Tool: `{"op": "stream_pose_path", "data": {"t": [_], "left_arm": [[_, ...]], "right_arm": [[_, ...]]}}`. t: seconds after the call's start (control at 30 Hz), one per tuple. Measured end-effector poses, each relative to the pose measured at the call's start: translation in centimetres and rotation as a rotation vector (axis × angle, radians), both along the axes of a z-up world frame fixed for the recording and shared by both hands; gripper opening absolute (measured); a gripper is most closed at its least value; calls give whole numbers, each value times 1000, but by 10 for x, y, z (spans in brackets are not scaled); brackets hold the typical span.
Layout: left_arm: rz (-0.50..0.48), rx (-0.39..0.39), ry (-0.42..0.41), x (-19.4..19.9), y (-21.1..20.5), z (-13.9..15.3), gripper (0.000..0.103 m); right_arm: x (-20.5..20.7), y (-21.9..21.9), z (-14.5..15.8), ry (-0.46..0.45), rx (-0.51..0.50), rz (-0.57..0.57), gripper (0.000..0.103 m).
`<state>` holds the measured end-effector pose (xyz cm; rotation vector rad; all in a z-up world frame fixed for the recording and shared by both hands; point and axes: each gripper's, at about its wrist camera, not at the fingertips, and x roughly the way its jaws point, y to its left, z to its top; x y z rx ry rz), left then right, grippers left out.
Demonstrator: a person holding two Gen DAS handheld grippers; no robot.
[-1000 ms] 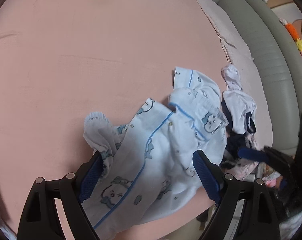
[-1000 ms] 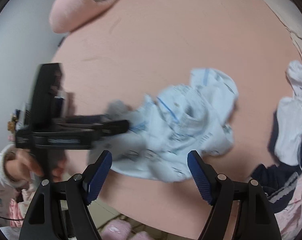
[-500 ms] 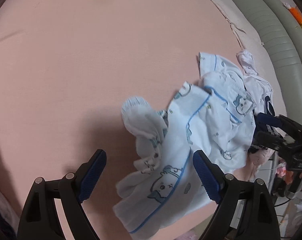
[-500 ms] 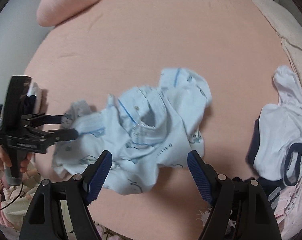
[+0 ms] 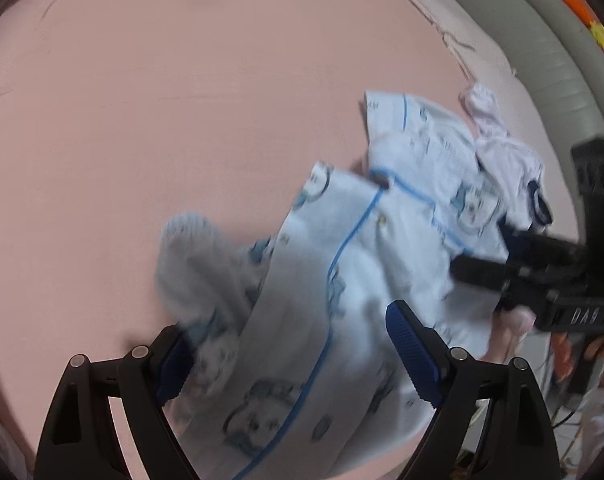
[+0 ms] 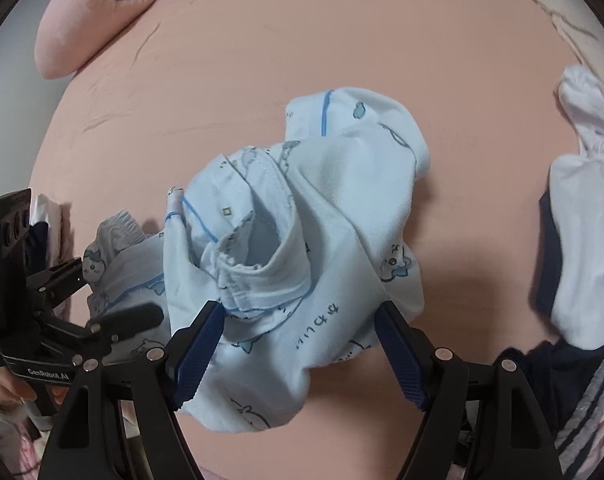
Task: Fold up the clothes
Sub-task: 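Lower the pajama onto the sheet and open both grippers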
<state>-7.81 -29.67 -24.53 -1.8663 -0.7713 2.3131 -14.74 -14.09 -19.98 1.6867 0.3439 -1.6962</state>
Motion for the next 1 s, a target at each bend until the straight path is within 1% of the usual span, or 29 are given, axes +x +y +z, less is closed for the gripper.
{"op": "stream_pose_path", "data": {"t": [0.1,0.2,0.27,0.33,0.43,0.5,0.53,0.57,0.6,0.63,0.67,0.7,0.73,0.77,0.8,0.87,0.93,1.0], "left_arm": [[-31,-1,18,-8,1,2,89],[-61,-2,35,-15,1,3,89],[-83,-6,46,-20,2,4,88],[-120,-42,54,-21,8,2,88],[-160,-90,73,-23,15,1,88],[-172,-122,93,-20,16,3,85],[-173,-136,106,-18,15,5,77],[-166,-151,114,-17,15,6,66],[-149,-169,114,-19,13,6,61],[-132,-186,114,-20,12,5,49],[-115,-203,114,-22,11,5,35],[-99,-217,115,-23,10,4,31],[-93,-219,120,-21,8,5,30],[-87,-221,126,-20,6,5,29],[-80,-222,132,-18,4,5,29],[-70,-231,143,-14,-1,6,23],[-89,-293,151,-1,-8,13,19],[-116,-339,162,6,-9,17,18]], "right_arm": [[-2,3,0,-14,-25,2,77],[-1,7,3,-9,-54,31,77],[4,7,5,33,-56,82,77],[12,5,4,95,-40,155,77],[23,4,-1,155,-7,210,77],[27,5,-7,173,14,224,68],[29,5,-10,184,30,225,57],[29,5,-13,194,49,223,50],[30,5,-15,196,55,221,45],[30,5,-16,194,54,219,35],[31,5,-17,190,55,217,29],[32,5,-17,186,55,214,27],[33,5,-17,187,54,213,23],[34,3,-15,199,53,218,15],[37,2,-13,221,58,231,13],[45,-1,-9,278,77,266,9],[51,-4,-6,339,104,297,7],[56,-5,-4,397,135,323,6]]}}
